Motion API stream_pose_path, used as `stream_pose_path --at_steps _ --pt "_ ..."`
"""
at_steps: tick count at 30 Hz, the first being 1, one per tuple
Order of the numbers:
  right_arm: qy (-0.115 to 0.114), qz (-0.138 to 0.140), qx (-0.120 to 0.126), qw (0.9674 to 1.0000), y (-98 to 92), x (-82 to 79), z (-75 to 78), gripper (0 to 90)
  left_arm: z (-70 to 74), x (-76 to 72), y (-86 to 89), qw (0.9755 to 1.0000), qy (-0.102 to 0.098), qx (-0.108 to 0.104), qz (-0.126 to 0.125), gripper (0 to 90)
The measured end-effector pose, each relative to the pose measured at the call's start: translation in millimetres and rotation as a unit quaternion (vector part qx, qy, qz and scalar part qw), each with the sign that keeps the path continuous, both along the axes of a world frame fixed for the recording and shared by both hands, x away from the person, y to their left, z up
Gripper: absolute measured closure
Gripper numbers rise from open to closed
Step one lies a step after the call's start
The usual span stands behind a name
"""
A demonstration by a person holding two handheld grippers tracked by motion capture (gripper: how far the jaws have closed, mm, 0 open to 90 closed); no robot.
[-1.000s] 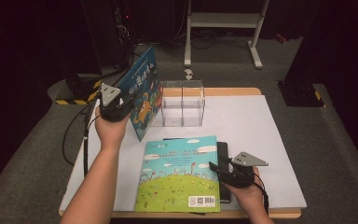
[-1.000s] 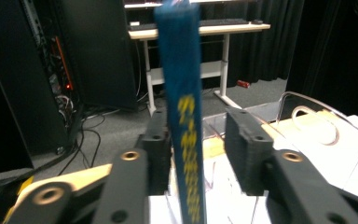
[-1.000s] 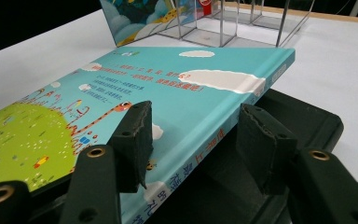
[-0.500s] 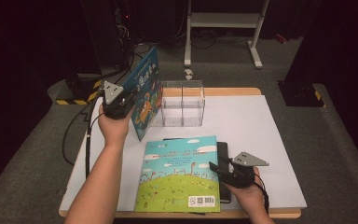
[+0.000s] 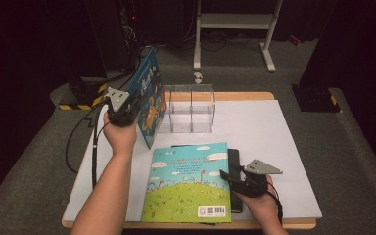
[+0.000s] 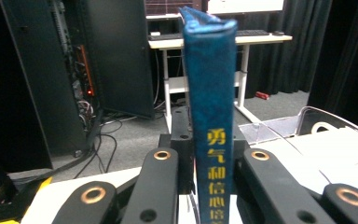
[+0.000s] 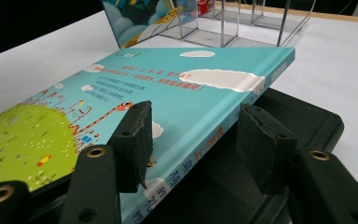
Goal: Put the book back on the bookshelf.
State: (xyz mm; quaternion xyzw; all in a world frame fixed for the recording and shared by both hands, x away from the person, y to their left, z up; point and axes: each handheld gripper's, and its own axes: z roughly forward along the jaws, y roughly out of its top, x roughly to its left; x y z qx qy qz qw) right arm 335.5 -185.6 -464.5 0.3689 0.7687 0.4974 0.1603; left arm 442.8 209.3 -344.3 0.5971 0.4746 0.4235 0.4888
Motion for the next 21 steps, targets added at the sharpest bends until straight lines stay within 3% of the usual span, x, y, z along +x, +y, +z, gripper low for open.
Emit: stream_pose_path --at_steps 8,21 --pt "0.0 0.001 0.001 1.0 -0.2 0.1 -0.2 45.7 -0.5 -4.4 -13.7 0.9994 -0.007 0.018 0.03 80.7" --pt "-0.001 0.0 0.0 1.0 0.1 -0.1 0.1 45.8 -0.5 -4.0 -17.9 0.9986 -0.007 0.013 0.051 80.1"
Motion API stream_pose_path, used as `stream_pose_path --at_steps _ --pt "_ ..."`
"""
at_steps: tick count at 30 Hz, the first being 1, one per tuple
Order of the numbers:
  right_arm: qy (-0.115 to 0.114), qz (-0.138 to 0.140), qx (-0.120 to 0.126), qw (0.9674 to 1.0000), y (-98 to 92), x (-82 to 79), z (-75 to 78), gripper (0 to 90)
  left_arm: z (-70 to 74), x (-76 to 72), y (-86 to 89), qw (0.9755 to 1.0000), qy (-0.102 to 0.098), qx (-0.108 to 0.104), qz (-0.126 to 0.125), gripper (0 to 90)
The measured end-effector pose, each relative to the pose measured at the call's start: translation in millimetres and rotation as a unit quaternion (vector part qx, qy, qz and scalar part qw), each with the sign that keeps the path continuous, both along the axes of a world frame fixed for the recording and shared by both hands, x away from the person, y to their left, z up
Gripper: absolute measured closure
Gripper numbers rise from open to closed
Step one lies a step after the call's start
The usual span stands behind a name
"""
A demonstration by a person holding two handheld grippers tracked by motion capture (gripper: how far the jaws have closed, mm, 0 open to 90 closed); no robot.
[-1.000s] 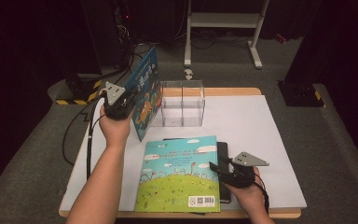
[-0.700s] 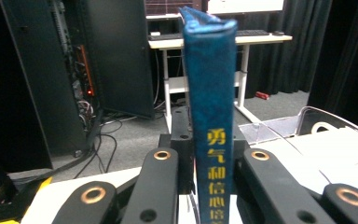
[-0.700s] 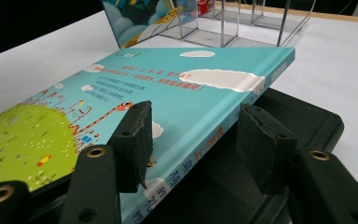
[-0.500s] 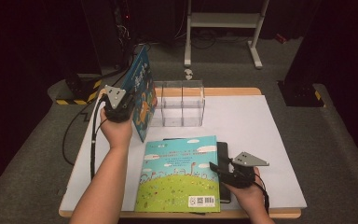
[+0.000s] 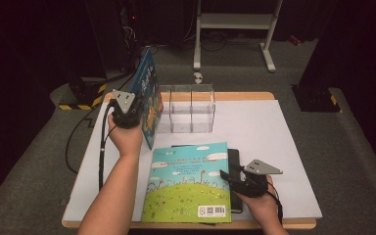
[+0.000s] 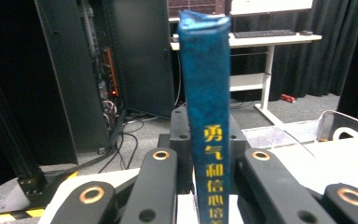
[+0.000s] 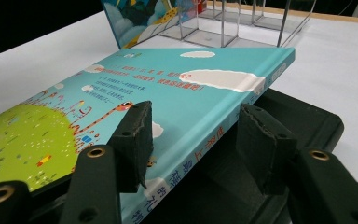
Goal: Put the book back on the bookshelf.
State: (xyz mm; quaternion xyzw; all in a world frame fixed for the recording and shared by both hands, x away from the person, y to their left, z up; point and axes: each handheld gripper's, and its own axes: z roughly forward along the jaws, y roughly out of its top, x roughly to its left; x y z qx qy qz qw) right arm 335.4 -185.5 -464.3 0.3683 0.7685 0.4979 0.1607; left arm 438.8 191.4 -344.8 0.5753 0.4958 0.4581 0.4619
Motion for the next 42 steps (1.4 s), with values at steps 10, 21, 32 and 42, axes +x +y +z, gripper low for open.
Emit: stream_pose_path --at_steps 10,21,32,42 --pt "0.0 0.0 -0.001 1.0 0.6 0.0 0.3 45.8 0.8 3.0 4.2 0.9995 0.008 -0.019 -0.023 70.2" --pt "0.001 0.0 0.0 1.0 0.6 -0.1 0.4 45.8 -6.5 0.1 10.3 0.9969 0.027 -0.038 -0.063 51.0" --pt "0.002 0.0 0.001 1.0 0.2 0.3 0.2 45.7 -14.4 -19.7 18.5 0.9939 0.038 -0.037 -0.096 40.4" --pt "0.001 0.0 0.0 1.0 0.7 0.0 0.1 45.8 -31.9 -41.8 29.2 0.9894 0.053 -0.045 -0.128 37.5"
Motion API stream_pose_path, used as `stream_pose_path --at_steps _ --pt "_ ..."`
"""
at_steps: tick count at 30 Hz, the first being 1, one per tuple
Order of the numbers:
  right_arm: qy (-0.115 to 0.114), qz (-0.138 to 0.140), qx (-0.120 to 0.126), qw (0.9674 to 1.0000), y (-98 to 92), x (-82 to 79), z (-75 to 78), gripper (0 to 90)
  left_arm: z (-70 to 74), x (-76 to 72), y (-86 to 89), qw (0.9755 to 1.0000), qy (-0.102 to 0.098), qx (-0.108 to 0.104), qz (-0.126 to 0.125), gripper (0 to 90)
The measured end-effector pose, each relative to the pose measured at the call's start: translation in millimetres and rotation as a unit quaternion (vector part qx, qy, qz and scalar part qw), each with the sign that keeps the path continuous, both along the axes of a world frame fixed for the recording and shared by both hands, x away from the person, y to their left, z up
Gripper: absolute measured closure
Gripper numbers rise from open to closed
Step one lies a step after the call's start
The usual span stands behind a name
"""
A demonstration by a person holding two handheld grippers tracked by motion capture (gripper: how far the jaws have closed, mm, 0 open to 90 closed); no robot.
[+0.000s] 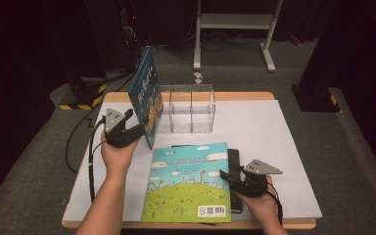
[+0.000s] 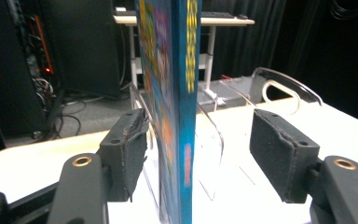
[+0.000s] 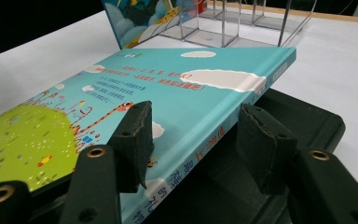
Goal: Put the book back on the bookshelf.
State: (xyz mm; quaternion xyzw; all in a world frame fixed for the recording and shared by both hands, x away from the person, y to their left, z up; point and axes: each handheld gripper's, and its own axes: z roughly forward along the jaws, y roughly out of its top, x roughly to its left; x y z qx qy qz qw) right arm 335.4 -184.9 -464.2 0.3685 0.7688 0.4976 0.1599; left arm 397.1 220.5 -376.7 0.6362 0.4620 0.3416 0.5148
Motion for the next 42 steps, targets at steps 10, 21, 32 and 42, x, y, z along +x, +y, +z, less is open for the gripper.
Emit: stream_pose_path --at_steps 10,21,32,42 --pt "-0.001 0.001 -0.001 1.0 -0.1 0.3 -0.3 45.7 -31.6 -16.5 5.5 0.9978 0.057 -0.005 -0.033 34.1" --pt "-0.001 0.001 -0.002 1.0 0.4 0.1 -1.0 45.7 -72.0 -42.9 0.8 0.9912 0.114 -0.014 -0.065 34.8" --pt "0.001 0.002 0.0 1.0 -0.6 0.7 -2.4 45.5 -107.3 -65.3 -7.4 0.9832 0.163 -0.017 -0.08 33.2" --pt "0.008 0.003 0.002 1.0 -1.1 2.4 -6.1 45.5 -124.3 -78.8 -8.2 0.9758 0.188 -0.048 -0.101 30.2"
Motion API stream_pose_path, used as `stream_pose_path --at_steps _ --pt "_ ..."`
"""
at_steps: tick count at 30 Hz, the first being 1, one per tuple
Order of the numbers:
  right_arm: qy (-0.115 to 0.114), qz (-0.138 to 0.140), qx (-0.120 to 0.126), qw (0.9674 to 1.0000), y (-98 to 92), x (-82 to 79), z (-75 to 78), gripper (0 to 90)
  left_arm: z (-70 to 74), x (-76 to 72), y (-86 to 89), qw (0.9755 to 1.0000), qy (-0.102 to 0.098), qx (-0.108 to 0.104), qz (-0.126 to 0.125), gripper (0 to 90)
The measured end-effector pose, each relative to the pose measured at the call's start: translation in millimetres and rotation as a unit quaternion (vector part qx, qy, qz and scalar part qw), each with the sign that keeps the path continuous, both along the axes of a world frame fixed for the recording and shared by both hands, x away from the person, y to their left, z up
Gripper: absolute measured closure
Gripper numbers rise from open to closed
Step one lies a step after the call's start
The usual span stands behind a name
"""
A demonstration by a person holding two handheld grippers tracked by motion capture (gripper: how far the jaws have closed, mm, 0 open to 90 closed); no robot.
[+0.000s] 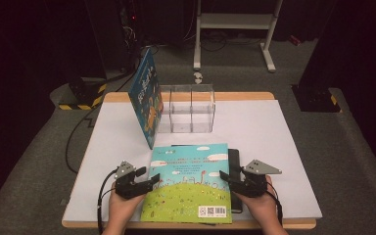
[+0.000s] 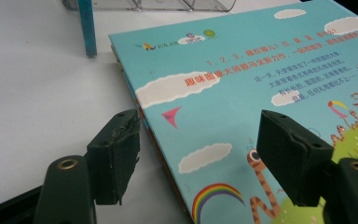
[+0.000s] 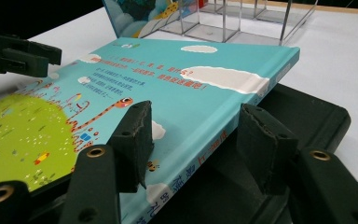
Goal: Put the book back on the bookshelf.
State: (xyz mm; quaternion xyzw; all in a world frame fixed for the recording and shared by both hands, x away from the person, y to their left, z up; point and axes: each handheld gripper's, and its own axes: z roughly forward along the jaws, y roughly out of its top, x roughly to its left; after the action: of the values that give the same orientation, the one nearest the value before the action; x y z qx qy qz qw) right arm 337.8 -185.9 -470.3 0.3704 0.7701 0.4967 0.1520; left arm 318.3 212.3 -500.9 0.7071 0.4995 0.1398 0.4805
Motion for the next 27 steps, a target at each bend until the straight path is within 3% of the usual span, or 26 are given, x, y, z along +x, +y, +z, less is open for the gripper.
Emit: stream_pose_path --at_steps 6,12,20,27 --pt "0.007 -0.001 0.0 1.0 -0.2 1.0 -1.8 45.2 -4.4 -3.6 -1.9 0.9999 0.007 -0.01 -0.004 29.5" --pt "0.022 -0.004 -0.001 0.9997 0.0 2.6 -2.4 45.1 -5.4 -5.8 -0.4 0.9991 0.015 -0.037 -0.015 29.0" --pt "0.048 -0.007 0.001 0.9988 -0.6 6.0 -2.0 45.1 -1.8 -8.3 -0.7 0.9993 0.01 -0.033 -0.015 29.7" --pt "0.058 -0.006 -0.009 0.9982 -0.4 8.6 1.0 45.0 -0.5 -10.4 -1.5 0.9993 0.011 -0.032 -0.015 30.5"
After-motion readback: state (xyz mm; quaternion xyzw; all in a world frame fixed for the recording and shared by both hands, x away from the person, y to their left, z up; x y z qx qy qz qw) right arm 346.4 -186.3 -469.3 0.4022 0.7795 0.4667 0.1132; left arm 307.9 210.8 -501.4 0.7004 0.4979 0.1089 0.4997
